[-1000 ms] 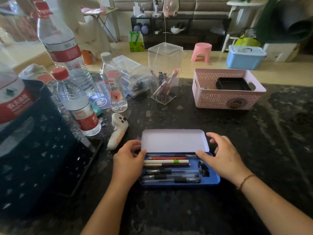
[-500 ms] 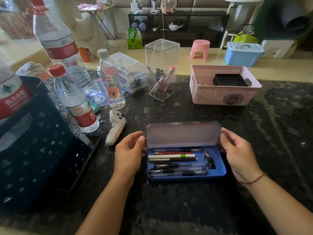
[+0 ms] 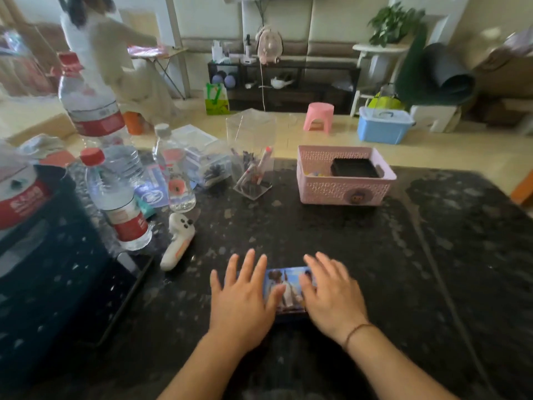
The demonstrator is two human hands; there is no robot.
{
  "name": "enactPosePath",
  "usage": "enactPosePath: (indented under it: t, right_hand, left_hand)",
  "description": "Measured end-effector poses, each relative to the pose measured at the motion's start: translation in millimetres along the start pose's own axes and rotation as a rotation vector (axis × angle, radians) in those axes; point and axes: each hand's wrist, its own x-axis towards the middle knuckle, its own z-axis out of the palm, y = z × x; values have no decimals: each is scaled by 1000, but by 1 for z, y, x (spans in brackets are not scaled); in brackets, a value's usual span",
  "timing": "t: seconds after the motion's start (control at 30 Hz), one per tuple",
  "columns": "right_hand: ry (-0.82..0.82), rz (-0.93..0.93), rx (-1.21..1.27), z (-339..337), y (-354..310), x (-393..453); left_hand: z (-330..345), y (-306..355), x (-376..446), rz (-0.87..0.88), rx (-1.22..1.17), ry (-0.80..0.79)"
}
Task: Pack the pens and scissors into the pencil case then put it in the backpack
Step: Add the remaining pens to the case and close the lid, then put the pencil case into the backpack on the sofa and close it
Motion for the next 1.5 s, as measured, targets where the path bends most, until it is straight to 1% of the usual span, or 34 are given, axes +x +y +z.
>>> enactPosePath:
  t: [0.07,0.13,0.2,0.23,0.27,0.33,0.43,0.5,0.53,0.6,0.63,0.67,0.7,0.77,0.87,0.93,1.0,1.03,1.1,1.17,1.23,1.33,1.4,1.5]
  right_hand:
    - [-104,17,-96,5,-2,-1]
    - [-101,8,-117,7,-2,-5]
    - [-77,5,-131,8,-1,-6]
    - [-87,8,-149,10,-1,-6]
    - [-104,14,-173,11,-1,-6]
    - [-154,23,-211,13,-2,-6]
    - [-208,-4,-150,10,1,-1]
    - [-228,5,-24,4,9,-3]
    - [-190,66,22,0,14,-5]
    - [-105,263,14,-8,27,-17]
    - [-99,318,-21,-9,30,-23]
    - [-99,318,-40,-8,31,-28]
    - [-92,289,-29,-7,31,-32]
    - [-31,254,54,-3,29,-32]
    - [90,267,91,2,32,-26]
    - [171,315,160,5,32,-17]
    - [162,425,337,-1,33,-3]
    - [116,499,484,-7,35,8]
    - [34,615,911,-20,40,31]
    - [-19,606,1260,-27,48,50]
    - [-71,613,1411,-30,52,64]
    - [-18,706,1484,-48,54,75]
    - [-6,768,1518,-70,56,74]
    - [-20,874,1587,-122,63,63]
  left_hand:
    - [8,2,-2,-7,71,-26]
    - [10,2,-5,-30,87,-66]
    - [13,3,-5,-35,92,-72]
    - [13,4,-6,-43,64,-86]
    - [12,5,-5,-39,61,-60]
    - [15,6,-3,-12,102,-45]
    - [8,7,-2,8,82,-87]
    - [4,2,-6,-15,-3,-39]
    - [1,-2,-11,-89,-75,13]
    - [0,-11,-24,-337,-180,82]
    - [0,-14,-31,-439,-198,68]
    - [-1,-14,-37,-494,-208,42]
    - [-1,-13,-40,-506,-224,31]
    - [-1,-9,-40,-501,-271,61]
    - [8,-5,-30,-531,-315,124]
    - [10,2,-21,-550,-499,237]
    - [9,12,-6,-529,-802,341]
    - [8,17,3,-525,-944,359]
    - [6,22,25,-583,-1229,373]
    - [3,31,49,-718,-1540,367]
    - [0,40,64,-783,-1784,321]
    - [-15,63,77,-796,-2032,169]
    - [-36,84,80,-804,-2080,69]
    - [-82,120,80,-853,-2082,-53]
